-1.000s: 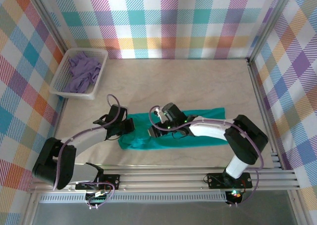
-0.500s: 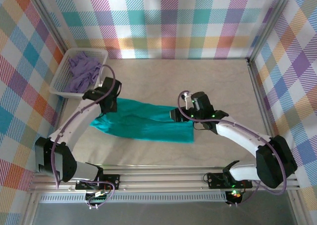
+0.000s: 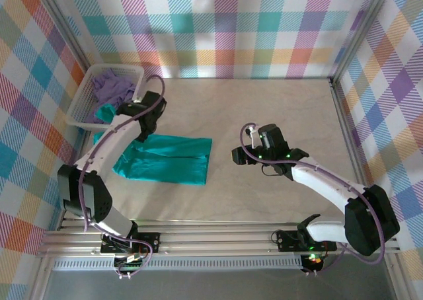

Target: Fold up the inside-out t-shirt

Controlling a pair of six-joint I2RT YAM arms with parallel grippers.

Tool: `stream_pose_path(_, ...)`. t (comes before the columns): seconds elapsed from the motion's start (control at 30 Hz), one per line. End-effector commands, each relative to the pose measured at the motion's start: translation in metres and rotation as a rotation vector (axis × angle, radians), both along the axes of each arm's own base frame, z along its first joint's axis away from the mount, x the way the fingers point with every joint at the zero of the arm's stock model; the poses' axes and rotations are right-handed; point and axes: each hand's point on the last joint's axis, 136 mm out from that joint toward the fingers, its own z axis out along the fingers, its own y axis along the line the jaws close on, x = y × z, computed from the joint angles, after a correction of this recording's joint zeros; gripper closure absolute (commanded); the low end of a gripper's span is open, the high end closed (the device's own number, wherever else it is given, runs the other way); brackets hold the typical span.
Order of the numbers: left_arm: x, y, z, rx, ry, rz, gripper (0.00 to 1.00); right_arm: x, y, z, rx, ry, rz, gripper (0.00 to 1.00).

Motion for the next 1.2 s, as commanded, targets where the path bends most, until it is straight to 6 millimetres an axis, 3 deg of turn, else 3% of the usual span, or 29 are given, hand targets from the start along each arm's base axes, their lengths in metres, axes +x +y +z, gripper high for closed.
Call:
stream_pose_path(0.0, -0.008, -0.023, -0.003, 0.035, 0.029, -0.026, 1.0, -0.002, -0.004, -0.007, -0.022, 0.013, 0.006, 0.28)
stream_pose_path(0.13, -0.008, -0.081, -0.025, -0.002, 0.075, -0.092, 1.0, 0.0, -0.009, -0.009, -0.031, 0.019, -0.011, 0.27)
stream_pose_path(0.27, -0.01, -0.157, -0.071, -0.088, 0.15, -0.156, 0.97, 0.002, -0.022, -0.011, -0.04, 0.027, -0.05, 0.27)
stream_pose_path(0.4, -0.019, -0.234, -0.116, -0.209, 0.228, -0.21, 0.7, 0.004, -0.039, -0.008, -0.052, 0.018, -0.102, 0.27)
stream_pose_path(0.47, -0.019, -0.264, -0.118, -0.279, 0.215, -0.243, 0.58, 0.004, -0.05, -0.007, -0.06, 0.009, -0.14, 0.27)
stream_pose_path(0.53, -0.018, -0.278, -0.108, -0.371, 0.186, -0.258, 0.51, 0.004, -0.059, -0.007, -0.065, 0.003, -0.18, 0.27)
stream_pose_path(0.6, -0.019, -0.281, -0.091, -0.45, 0.139, -0.274, 0.44, 0.004, -0.064, -0.007, -0.062, -0.002, -0.208, 0.27)
stream_pose_path(0.7, -0.026, -0.266, -0.068, -0.584, 0.081, -0.263, 0.36, 0.002, -0.061, -0.005, -0.022, -0.01, -0.209, 0.27)
stream_pose_path(0.8, -0.037, -0.243, -0.073, -0.764, 0.081, -0.19, 0.34, 0.002, -0.051, -0.003, 0.027, -0.01, -0.177, 0.27)
stream_pose_path(0.9, -0.043, -0.232, -0.091, -0.937, 0.09, -0.117, 0.34, 0.003, -0.028, 0.001, 0.11, 0.009, -0.102, 0.28)
stream_pose_path(1.03, -0.032, -0.203, -0.098, -1.059, 0.024, -0.017, 0.36, -0.009, 0.039, 0.007, 0.165, 0.076, 0.095, 0.31)
stream_pose_path(1.17, -0.003, -0.143, -0.093, -1.152, -0.126, 0.139, 0.36, -0.053, 0.122, 0.008, 0.194, 0.116, 0.353, 0.34)
